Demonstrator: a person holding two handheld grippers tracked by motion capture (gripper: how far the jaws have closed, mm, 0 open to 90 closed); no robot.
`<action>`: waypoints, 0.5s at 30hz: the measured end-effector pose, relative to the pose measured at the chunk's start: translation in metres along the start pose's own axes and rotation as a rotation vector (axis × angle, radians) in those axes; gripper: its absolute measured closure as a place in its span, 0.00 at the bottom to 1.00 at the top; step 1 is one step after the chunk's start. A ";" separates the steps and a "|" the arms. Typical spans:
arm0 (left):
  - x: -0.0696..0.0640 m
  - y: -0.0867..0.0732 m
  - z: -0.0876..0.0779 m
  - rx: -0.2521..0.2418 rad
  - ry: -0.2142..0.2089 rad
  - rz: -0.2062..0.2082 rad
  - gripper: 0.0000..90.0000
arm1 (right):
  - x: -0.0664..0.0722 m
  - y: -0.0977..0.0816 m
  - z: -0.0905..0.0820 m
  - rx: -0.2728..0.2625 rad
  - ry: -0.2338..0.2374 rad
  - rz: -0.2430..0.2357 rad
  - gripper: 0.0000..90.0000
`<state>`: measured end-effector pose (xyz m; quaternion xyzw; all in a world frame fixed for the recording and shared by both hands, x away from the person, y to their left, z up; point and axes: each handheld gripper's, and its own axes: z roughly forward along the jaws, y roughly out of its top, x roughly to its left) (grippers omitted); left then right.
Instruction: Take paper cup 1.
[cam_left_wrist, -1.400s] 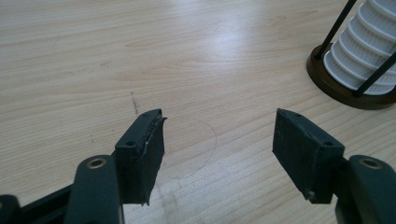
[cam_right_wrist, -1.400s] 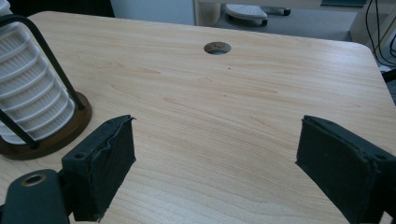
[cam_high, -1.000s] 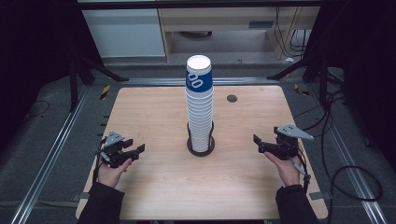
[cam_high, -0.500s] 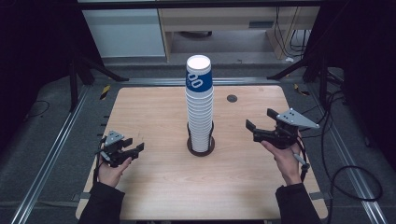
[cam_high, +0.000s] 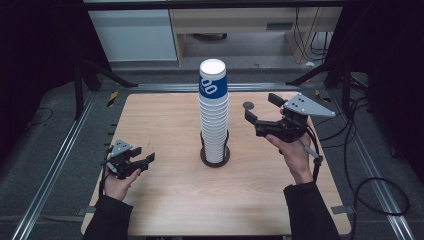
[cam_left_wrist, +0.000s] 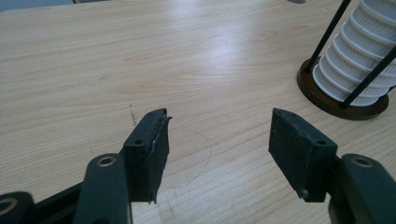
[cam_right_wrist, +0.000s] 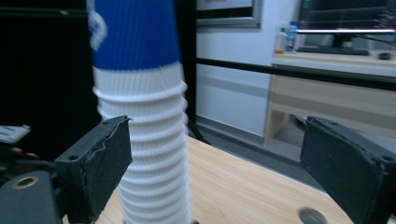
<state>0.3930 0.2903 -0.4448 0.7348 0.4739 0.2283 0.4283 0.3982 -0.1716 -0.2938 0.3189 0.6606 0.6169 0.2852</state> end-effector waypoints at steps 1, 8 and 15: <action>0.000 0.000 0.000 0.000 0.000 0.000 0.42 | 0.003 0.003 0.002 -0.006 0.015 -0.002 0.10; -0.001 0.000 0.002 0.011 0.003 0.009 0.40 | 0.018 0.021 0.021 -0.018 0.070 -0.011 0.09; -0.002 0.000 0.002 0.018 0.006 0.009 0.38 | 0.028 0.035 0.044 -0.022 0.111 -0.008 0.09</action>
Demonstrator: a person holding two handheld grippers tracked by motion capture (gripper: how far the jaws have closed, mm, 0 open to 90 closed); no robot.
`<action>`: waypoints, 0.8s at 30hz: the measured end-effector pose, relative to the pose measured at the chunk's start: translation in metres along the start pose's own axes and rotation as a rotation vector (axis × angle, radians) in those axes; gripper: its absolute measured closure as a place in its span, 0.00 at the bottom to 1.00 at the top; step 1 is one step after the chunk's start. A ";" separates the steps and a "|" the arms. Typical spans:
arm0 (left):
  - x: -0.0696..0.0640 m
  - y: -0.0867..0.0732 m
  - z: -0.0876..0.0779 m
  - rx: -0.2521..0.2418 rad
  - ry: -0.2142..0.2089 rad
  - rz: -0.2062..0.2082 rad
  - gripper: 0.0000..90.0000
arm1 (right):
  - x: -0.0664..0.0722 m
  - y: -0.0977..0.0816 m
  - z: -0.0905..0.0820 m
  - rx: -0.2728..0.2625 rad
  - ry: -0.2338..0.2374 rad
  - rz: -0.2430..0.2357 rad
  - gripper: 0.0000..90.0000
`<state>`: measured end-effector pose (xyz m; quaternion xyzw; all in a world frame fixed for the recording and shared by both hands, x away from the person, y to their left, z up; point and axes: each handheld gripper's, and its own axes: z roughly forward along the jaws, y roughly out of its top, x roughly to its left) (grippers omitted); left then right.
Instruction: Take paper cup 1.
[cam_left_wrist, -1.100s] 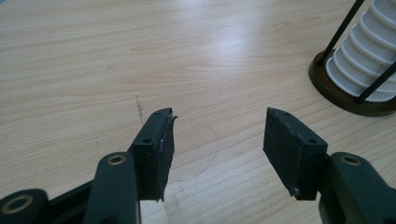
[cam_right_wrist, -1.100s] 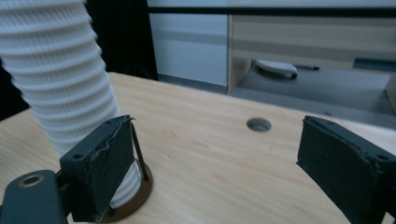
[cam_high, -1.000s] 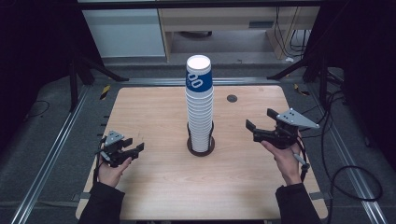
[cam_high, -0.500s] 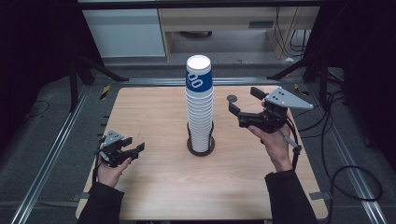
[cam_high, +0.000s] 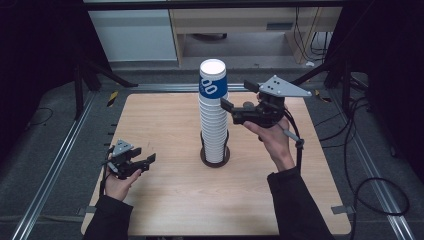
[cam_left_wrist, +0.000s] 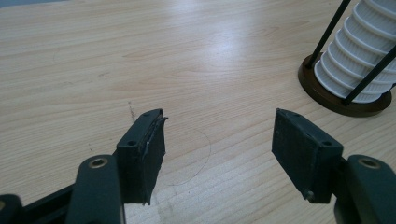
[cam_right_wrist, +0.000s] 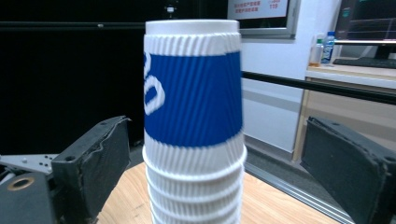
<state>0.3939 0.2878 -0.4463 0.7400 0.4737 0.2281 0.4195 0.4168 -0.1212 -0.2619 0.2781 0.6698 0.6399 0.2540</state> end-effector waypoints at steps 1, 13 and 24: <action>0.000 0.000 0.000 0.002 -0.001 0.001 0.38 | 0.001 0.001 0.004 0.001 0.008 0.003 0.08; -0.001 0.000 0.001 0.003 -0.001 0.002 0.36 | 0.010 0.007 0.039 0.018 0.019 -0.014 0.08; -0.001 0.000 0.000 0.002 -0.002 0.003 0.35 | 0.008 -0.002 0.064 0.068 -0.008 -0.009 0.10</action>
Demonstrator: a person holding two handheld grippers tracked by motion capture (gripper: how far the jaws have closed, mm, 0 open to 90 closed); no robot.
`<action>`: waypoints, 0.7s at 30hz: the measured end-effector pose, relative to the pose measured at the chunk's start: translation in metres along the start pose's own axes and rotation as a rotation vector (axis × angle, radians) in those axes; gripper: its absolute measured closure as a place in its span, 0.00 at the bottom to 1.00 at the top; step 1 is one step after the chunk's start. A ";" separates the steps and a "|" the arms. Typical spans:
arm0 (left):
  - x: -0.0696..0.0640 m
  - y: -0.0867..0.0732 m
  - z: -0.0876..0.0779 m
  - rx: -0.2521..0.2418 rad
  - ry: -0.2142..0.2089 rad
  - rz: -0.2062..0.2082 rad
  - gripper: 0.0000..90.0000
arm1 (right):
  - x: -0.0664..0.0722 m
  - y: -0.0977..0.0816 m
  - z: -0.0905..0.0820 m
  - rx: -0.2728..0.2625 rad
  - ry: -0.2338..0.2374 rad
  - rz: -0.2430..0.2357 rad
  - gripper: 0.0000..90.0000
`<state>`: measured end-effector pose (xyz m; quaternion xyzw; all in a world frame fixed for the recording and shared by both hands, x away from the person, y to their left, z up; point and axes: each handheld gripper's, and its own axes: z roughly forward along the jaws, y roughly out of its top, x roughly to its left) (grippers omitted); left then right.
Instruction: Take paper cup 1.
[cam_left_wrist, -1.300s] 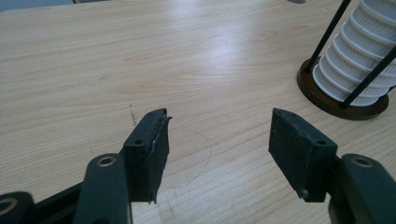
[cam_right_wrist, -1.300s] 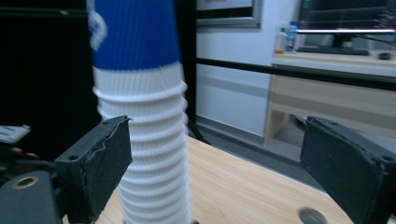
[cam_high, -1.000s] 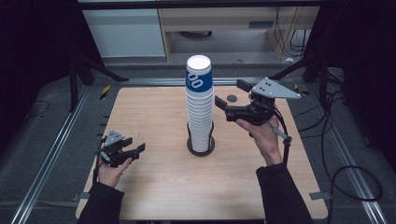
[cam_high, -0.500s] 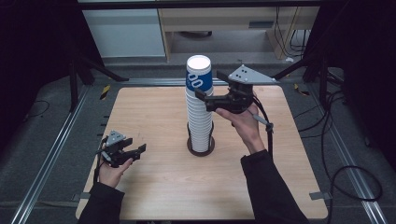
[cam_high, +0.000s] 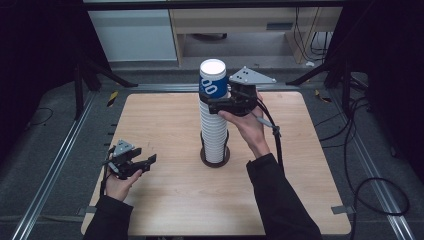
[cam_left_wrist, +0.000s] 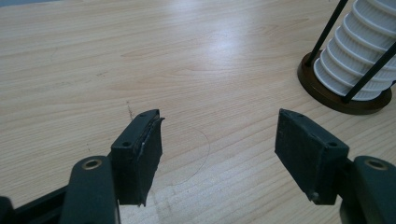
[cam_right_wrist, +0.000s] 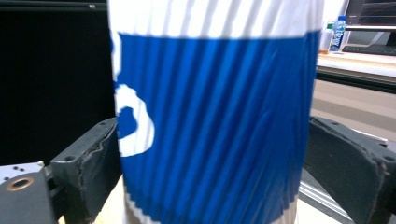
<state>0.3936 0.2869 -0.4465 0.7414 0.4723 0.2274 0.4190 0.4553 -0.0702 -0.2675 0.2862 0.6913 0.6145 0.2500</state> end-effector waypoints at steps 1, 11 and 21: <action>0.000 0.000 0.000 0.000 0.001 -0.001 0.35 | 0.000 -0.001 0.001 0.001 -0.003 -0.005 0.09; 0.000 0.000 0.000 0.006 0.002 0.004 0.35 | 0.002 -0.004 0.011 0.009 -0.002 -0.002 0.12; 0.001 0.000 0.000 0.003 0.004 -0.003 0.35 | 0.004 -0.002 0.009 -0.007 0.004 -0.010 0.20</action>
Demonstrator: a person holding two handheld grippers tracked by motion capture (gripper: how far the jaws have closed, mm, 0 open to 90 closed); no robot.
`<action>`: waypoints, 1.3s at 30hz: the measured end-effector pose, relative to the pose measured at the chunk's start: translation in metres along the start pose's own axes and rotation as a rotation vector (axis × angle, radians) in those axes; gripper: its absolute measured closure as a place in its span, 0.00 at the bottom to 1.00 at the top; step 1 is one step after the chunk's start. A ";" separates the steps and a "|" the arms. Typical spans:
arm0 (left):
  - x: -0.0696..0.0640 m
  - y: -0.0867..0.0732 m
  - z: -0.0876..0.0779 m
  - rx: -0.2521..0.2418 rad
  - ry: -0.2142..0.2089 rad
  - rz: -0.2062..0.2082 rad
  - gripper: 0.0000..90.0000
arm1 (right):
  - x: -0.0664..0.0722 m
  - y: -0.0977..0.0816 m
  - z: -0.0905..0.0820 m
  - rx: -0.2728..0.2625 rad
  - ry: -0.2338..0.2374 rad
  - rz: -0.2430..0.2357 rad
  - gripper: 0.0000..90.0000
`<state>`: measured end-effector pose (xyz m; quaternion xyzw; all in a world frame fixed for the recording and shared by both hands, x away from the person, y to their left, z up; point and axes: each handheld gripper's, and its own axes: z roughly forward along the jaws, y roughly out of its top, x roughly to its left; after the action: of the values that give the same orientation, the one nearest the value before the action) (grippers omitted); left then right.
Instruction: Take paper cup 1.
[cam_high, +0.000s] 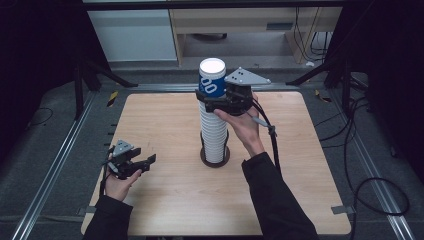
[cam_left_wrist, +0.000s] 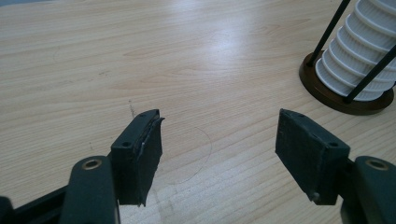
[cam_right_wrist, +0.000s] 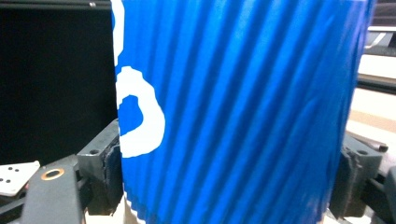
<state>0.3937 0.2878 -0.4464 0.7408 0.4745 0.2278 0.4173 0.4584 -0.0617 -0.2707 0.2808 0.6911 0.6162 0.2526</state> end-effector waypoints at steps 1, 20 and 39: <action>0.000 0.000 0.000 0.000 0.001 0.000 0.35 | 0.000 0.001 -0.001 -0.010 0.001 0.002 0.20; 0.000 0.000 -0.001 -0.006 0.004 -0.005 0.34 | 0.001 0.025 -0.011 -0.055 -0.001 -0.035 0.22; 0.001 0.001 -0.003 -0.012 0.008 -0.009 0.34 | 0.000 0.060 -0.030 -0.152 0.000 -0.055 0.22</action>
<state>0.3926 0.2895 -0.4443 0.7354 0.4779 0.2317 0.4208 0.4419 -0.0777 -0.2075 0.2418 0.6499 0.6597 0.2898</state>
